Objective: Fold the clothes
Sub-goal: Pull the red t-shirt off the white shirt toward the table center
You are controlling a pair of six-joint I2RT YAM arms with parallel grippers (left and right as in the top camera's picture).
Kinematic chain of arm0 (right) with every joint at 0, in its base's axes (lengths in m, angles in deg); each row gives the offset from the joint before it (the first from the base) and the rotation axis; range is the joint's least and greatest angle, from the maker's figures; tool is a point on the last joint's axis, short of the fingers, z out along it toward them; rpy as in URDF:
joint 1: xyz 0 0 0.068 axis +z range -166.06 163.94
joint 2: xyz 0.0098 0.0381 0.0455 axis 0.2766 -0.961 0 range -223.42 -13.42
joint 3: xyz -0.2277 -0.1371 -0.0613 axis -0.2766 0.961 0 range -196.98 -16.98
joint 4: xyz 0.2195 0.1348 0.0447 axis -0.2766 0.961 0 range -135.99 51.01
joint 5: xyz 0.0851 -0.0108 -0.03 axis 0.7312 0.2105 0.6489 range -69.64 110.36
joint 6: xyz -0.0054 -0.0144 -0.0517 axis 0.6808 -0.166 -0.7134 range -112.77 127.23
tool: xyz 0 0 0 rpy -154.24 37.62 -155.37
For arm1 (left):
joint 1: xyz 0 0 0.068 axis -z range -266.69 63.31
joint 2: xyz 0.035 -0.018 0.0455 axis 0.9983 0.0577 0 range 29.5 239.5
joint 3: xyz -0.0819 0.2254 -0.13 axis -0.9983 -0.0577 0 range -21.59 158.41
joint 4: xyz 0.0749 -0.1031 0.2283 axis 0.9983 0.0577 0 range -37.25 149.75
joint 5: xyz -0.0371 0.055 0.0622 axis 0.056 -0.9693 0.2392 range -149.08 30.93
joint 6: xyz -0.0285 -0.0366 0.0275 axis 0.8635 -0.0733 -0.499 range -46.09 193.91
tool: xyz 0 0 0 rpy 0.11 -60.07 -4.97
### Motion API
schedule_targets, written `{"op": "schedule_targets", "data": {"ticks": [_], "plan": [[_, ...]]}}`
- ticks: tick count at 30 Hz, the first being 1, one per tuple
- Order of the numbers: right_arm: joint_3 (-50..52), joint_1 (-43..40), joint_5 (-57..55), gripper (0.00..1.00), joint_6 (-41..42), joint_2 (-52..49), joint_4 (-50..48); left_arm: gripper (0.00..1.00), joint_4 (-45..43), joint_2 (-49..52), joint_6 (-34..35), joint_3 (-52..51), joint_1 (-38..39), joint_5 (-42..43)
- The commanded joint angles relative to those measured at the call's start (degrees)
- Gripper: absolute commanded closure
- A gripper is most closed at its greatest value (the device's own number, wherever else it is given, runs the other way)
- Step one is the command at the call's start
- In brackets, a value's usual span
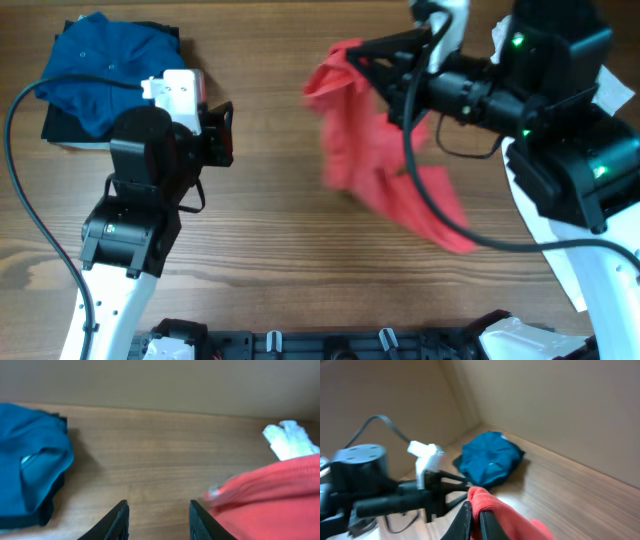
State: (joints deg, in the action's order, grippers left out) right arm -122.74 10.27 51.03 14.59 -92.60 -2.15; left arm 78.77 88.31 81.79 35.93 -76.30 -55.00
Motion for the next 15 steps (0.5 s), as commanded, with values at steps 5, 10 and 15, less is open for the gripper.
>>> {"op": "schedule_targets", "data": {"ticks": [5, 10, 15], "plan": [[-2.89, 1.18, -7.37, 0.96, -1.31, -2.56, 4.22, 0.61, 1.75, -0.70, 0.31, 1.11, -1.20, -0.72], [-2.89, 0.59, -7.39, 0.96, -2.86, -10.64, 5.01, 0.57, 3.43, -0.61, 0.28, 1.11, -1.18, -0.04], [-2.89, 0.31, -3.67, 0.96, -5.07, -16.28, 4.17, 0.54, 5.62, 2.89, -1.68, 0.98, -1.18, 1.88]]}}
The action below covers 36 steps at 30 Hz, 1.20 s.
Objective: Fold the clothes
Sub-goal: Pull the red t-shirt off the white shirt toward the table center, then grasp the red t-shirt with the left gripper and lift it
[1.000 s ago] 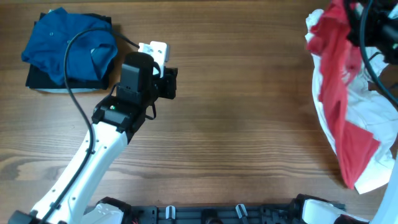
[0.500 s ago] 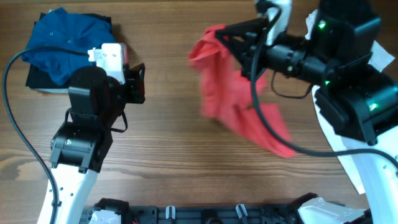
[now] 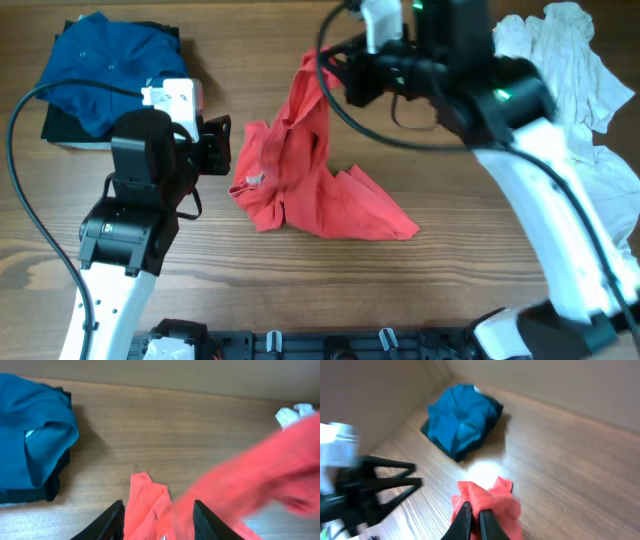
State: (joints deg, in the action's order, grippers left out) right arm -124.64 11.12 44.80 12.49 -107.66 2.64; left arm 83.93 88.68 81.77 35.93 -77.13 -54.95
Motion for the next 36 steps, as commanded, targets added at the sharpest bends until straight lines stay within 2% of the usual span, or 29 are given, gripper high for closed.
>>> {"op": "schedule_targets", "data": {"ticks": [1, 4, 7, 9, 18, 23, 24, 26, 28, 31, 34, 36], "plan": [[-0.98, -0.63, 2.89, 0.96, -3.74, -1.25, -0.42, 0.53, 0.42, 3.76, -4.17, 0.96, -0.35, 4.50], [-0.98, -0.66, 2.99, 0.96, -4.26, -0.79, 0.55, 0.46, -0.52, 9.49, -11.54, 0.96, -0.35, 14.58], [-0.98, -0.63, 5.42, 0.96, -5.27, -0.76, 2.03, 0.39, -3.30, 15.47, -12.17, 0.96, -0.35, 17.38], [-0.98, -0.63, 5.62, 0.96, -5.31, -0.68, 2.67, 0.38, -6.49, 20.17, -12.20, 0.96, -0.31, 20.57], [-1.01, -0.66, 8.24, 0.96, -6.88, -0.48, 3.45, 0.35, -8.63, 27.04, -17.99, 0.96, -0.02, 24.41], [-1.01, -0.66, 9.53, 0.96, -7.96, 0.15, 3.45, 0.33, -10.91, 30.03, -18.21, 0.94, 1.22, 24.37], [-1.01, -0.81, 9.70, 0.96, -8.26, 0.44, 3.45, 0.35, -11.34, 30.80, -18.21, 0.94, 1.27, 24.35], [-1.01, -0.81, 9.70, 0.96, -8.31, 1.03, 3.50, 0.69, -12.13, 31.91, -18.21, 0.94, 1.16, 24.26], [-1.01, -0.85, 9.66, 0.96, -8.31, 1.33, 3.50, 0.94, -12.79, 32.02, -18.16, 0.96, 1.07, 23.89], [-1.01, -1.99, 5.97, 0.96, -7.96, 1.49, 4.55, 0.96, -13.77, 30.99, -17.73, 1.40, 0.90, 21.64], [-0.98, -5.01, 0.46, 0.96, -6.62, 1.46, 7.52, 0.96, -12.31, 27.02, -11.89, 3.52, -0.09, 9.81], [-0.98, -8.22, -0.50, 0.96, -6.64, 1.46, 8.94, 0.96, -10.58, 22.60, -11.43, 5.75, -1.14, 6.58]]}}
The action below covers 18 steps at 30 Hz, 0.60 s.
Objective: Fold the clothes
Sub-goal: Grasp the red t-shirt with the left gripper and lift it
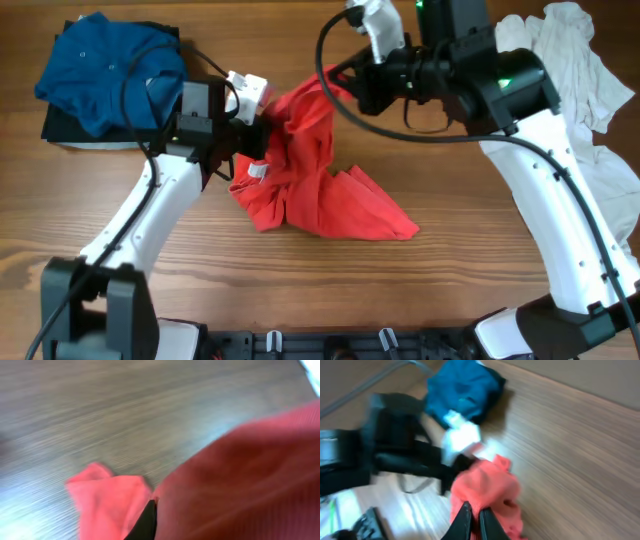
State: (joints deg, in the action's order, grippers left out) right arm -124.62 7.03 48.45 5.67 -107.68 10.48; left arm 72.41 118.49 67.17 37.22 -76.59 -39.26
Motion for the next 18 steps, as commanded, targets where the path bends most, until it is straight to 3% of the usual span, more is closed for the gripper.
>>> {"op": "schedule_targets", "data": {"ticks": [1, 10, 18], "plan": [[-1.01, -5.68, -4.15, 0.96, 0.15, 1.49, 1.38, 0.96, 0.92, -9.51, 3.17, 5.31, -2.03, -9.25], [-2.34, -12.39, -4.15, 0.96, -1.27, 2.84, 0.63, 0.96, -1.95, -27.58, 3.21, 11.32, -2.36, -10.36], [-7.96, -21.03, -4.15, 0.96, -0.94, 14.67, 1.25, 0.96, -4.50, -39.32, 4.70, 12.15, -2.36, -10.32]]}}
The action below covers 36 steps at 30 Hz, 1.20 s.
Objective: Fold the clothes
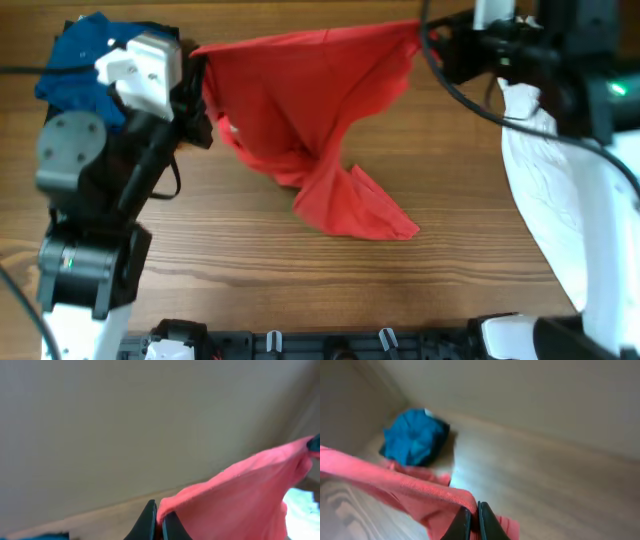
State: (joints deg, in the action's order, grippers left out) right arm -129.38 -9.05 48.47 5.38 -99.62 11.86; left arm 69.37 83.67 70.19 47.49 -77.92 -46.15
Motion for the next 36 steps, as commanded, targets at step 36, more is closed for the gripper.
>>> {"op": "schedule_targets", "data": {"ticks": [36], "plan": [[-0.59, -0.70, 8.11, 0.69, -13.14, -16.76, 19.43, 0.96, -3.91, -2.80, 4.22, 1.88, -1.03, -5.20]]}}
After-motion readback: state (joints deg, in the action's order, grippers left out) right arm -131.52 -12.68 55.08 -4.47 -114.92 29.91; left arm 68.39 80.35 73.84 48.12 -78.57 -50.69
